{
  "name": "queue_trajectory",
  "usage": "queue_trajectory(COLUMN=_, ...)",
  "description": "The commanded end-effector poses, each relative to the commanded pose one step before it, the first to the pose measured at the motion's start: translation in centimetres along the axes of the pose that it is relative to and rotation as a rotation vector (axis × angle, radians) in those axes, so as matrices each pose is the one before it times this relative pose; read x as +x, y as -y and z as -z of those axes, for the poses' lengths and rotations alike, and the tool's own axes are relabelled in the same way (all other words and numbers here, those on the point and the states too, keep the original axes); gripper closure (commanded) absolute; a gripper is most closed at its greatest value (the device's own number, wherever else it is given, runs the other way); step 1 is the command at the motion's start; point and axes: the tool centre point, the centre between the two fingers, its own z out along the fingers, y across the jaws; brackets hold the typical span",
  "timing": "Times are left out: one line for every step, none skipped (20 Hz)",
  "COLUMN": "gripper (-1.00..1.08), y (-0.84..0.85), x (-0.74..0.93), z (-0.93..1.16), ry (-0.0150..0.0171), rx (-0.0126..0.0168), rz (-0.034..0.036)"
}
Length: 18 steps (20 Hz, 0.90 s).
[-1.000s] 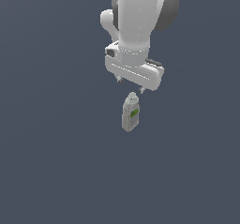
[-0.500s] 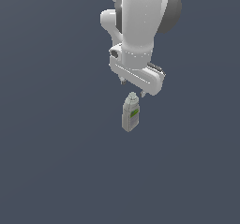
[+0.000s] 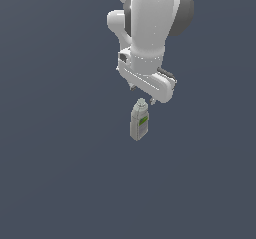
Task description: Pick up the object and move it to a goal position.
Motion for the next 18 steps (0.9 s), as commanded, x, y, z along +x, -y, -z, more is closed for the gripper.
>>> queue_trajectory(gripper=-0.92, y=0.0, x=-0.015, z=-0.246, ry=0.00016, rx=-0.00021, rz=-0.00002)
queue_trajectory(gripper=-0.92, y=0.002, x=-0.012, z=-0.22, ry=0.0, rx=0.0, rz=0.0)
queue_trajectory(gripper=-0.92, y=-0.024, x=0.015, z=-0.281, ry=-0.00003, rx=0.00002, rz=-0.00069)
queue_trajectory(gripper=-0.92, y=0.002, x=-0.02, z=-0.346, ry=0.0, rx=0.0, rz=0.0)
queue_trajectory(gripper=-0.92, y=-0.025, x=0.006, z=-0.406, ry=-0.00003, rx=0.00002, rz=-0.00069)
queue_trajectory(gripper=-0.92, y=0.001, x=-0.029, z=-0.471, ry=0.0, rx=0.0, rz=0.0)
queue_trajectory(gripper=-0.92, y=-0.025, x=-0.002, z=-0.531, ry=-0.00003, rx=0.00002, rz=-0.00069)
queue_trajectory(gripper=-0.92, y=-0.016, x=-0.009, z=-0.516, ry=-0.00002, rx=0.00002, rz=-0.00049)
queue_trajectory(gripper=-0.92, y=0.005, x=-0.025, z=-0.457, ry=0.0, rx=0.0, rz=0.0)
queue_trajectory(gripper=-0.92, y=-0.017, x=0.013, z=-0.394, ry=-0.00003, rx=0.00002, rz=-0.00069)
queue_trajectory(gripper=-0.92, y=0.014, x=-0.01, z=-0.336, ry=0.0, rx=0.0, rz=0.0)
queue_trajectory(gripper=-0.92, y=0.02, x=-0.001, z=-0.276, ry=0.0, rx=0.0, rz=0.0)
queue_trajectory(gripper=-0.92, y=0.0, x=0.038, z=-0.214, ry=-0.00004, rx=0.00001, rz=-0.00069)
queue_trajectory(gripper=-0.92, y=0.029, x=0.014, z=-0.155, ry=0.0, rx=0.0, rz=0.0)
queue_trajectory(gripper=-0.92, y=0.027, x=0.016, z=-0.091, ry=0.0, rx=0.0, rz=0.0)
queue_trajectory(gripper=-0.92, y=0.011, x=0.007, z=-0.027, ry=0.0, rx=0.0, rz=0.0)
queue_trajectory(gripper=1.08, y=0.0, x=0.0, z=0.0, ry=0.0, rx=0.0, rz=0.0)
queue_trajectory(gripper=1.08, y=0.0, x=0.0, z=0.0, ry=0.0, rx=0.0, rz=0.0)
